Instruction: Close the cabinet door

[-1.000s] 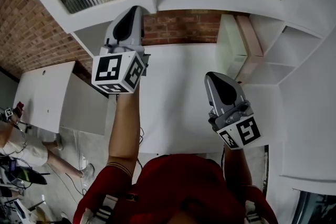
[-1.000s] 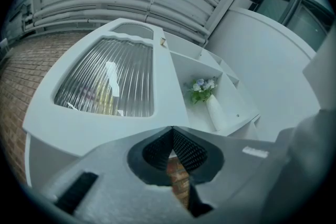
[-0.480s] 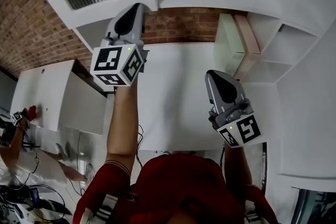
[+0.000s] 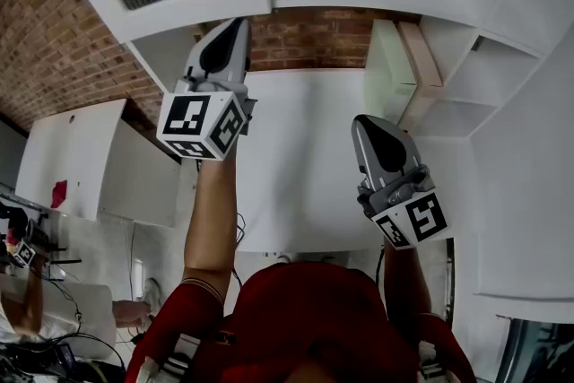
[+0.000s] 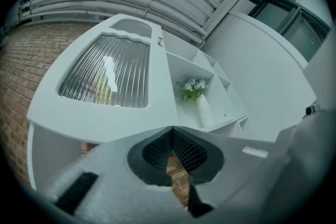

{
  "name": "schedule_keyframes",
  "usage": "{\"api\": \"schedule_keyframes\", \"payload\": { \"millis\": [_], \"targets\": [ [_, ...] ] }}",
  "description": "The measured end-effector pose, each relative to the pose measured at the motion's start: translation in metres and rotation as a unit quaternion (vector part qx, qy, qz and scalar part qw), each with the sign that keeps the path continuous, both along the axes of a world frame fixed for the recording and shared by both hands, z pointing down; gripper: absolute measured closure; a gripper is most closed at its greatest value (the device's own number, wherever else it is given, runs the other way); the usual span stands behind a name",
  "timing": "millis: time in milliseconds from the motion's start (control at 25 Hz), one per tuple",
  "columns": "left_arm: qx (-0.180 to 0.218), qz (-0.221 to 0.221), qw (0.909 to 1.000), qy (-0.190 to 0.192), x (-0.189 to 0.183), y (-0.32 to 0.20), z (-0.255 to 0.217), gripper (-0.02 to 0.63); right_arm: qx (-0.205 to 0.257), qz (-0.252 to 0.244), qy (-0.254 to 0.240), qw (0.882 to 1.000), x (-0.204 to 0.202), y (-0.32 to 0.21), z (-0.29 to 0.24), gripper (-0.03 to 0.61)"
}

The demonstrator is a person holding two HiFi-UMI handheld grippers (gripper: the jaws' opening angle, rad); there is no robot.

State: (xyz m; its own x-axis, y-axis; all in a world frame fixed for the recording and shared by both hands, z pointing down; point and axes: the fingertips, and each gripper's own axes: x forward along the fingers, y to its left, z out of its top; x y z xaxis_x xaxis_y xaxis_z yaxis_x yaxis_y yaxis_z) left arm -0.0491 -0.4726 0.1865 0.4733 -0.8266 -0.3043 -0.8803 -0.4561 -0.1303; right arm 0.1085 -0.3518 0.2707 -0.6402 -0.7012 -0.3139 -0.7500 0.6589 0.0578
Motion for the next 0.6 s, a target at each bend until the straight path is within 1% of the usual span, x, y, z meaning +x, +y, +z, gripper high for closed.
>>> {"api": "schedule_keyframes", "payload": {
  "millis": [160, 440, 600],
  "targets": [
    [0.001, 0.026, 0.9997, 0.006, 0.008, 0.022, 0.009, 0.615, 0.004, -0.002, 0.0, 1.0, -0.001, 0.002, -0.004, 0.565],
    [-0.004, 0.089, 0.9957, 0.024, 0.027, 0.076, 0.028, 0.614, 0.014, -0.004, -0.009, 1.0, -0.004, 0.008, -0.014, 0.565],
    [-0.002, 0.123, 0.9922, 0.019, 0.043, 0.107, 0.035, 0.614, 0.015, -0.011, -0.017, 1.0, -0.01, 0.012, -0.015, 0.565]
  ]
}}
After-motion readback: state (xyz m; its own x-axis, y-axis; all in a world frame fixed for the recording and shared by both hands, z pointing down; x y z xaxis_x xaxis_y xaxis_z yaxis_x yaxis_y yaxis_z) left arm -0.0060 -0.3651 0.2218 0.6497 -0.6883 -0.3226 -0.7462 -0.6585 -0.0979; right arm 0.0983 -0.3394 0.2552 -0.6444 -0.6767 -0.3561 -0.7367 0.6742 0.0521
